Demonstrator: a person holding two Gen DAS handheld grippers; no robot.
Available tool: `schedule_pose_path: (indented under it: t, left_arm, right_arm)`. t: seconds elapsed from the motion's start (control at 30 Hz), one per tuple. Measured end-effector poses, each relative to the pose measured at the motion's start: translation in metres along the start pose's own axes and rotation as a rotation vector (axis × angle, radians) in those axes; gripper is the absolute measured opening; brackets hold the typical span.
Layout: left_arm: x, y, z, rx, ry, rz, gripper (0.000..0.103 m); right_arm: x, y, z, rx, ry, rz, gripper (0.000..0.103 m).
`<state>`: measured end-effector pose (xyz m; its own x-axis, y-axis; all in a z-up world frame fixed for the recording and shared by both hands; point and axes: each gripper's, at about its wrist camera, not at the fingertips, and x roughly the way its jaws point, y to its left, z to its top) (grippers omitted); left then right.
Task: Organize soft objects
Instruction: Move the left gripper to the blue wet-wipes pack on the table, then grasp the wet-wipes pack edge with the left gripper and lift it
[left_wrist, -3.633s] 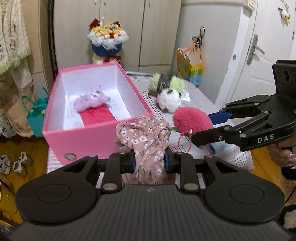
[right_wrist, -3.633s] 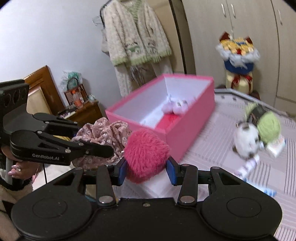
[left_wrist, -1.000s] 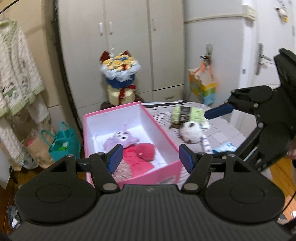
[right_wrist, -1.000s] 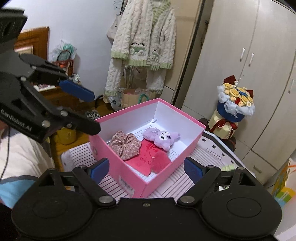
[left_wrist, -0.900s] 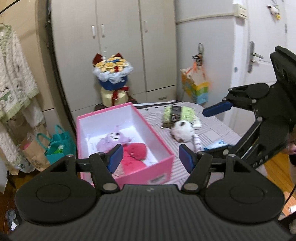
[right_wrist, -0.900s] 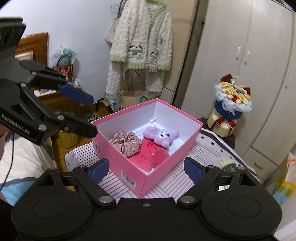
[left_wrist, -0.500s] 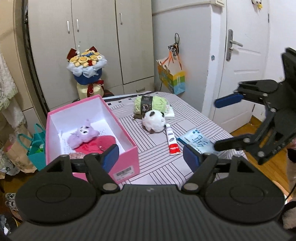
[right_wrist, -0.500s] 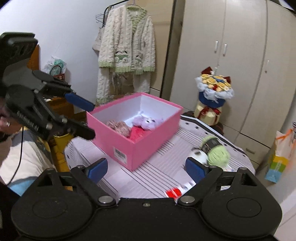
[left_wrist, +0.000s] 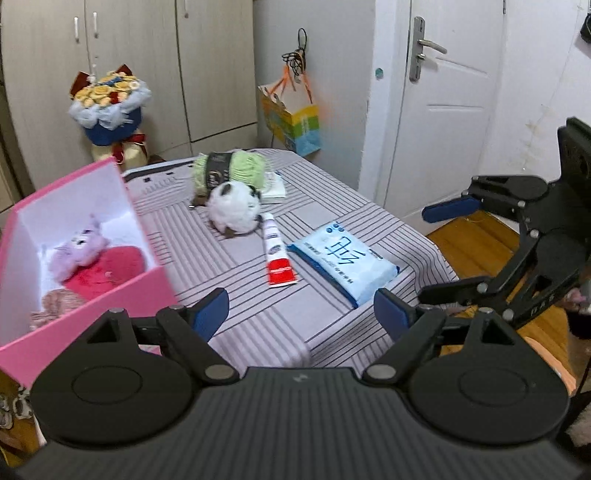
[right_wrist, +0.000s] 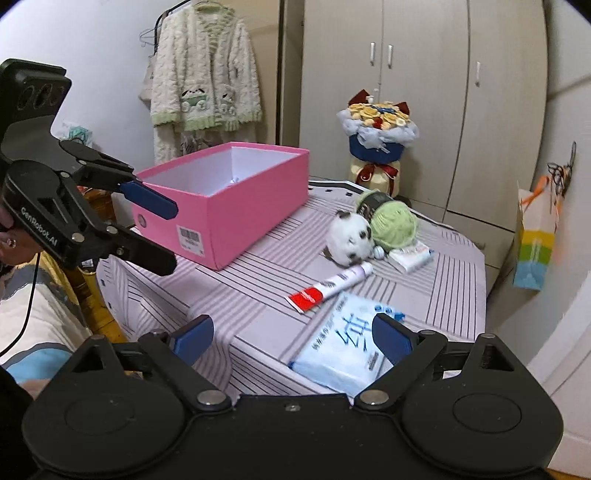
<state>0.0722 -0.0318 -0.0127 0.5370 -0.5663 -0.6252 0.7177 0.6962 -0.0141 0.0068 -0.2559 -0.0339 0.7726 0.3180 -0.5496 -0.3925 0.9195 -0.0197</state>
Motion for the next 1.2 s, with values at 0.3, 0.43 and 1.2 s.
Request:
schedule_pose_path:
  t: [0.3, 0.43, 1.2]
  left_arm:
    - [0.055, -0.005, 0.006, -0.087, 0.014, -0.069, 0.086]
    - [0.081, -0.006, 0.005, -0.136, 0.036, -0.109, 0.085]
    - [0.160, -0.021, -0.011, -0.273, -0.014, -0.087, 0.055]
  right_arm:
    - [0.017, -0.016, -0.031, -0.034, -0.037, -0.088, 0.095]
    - [0.030, -0.023, -0.039, 0.007, -0.068, -0.058, 0.095]
    - [0.088, -0.030, -0.077, 0.164, -0.170, -0.086, 0.097]
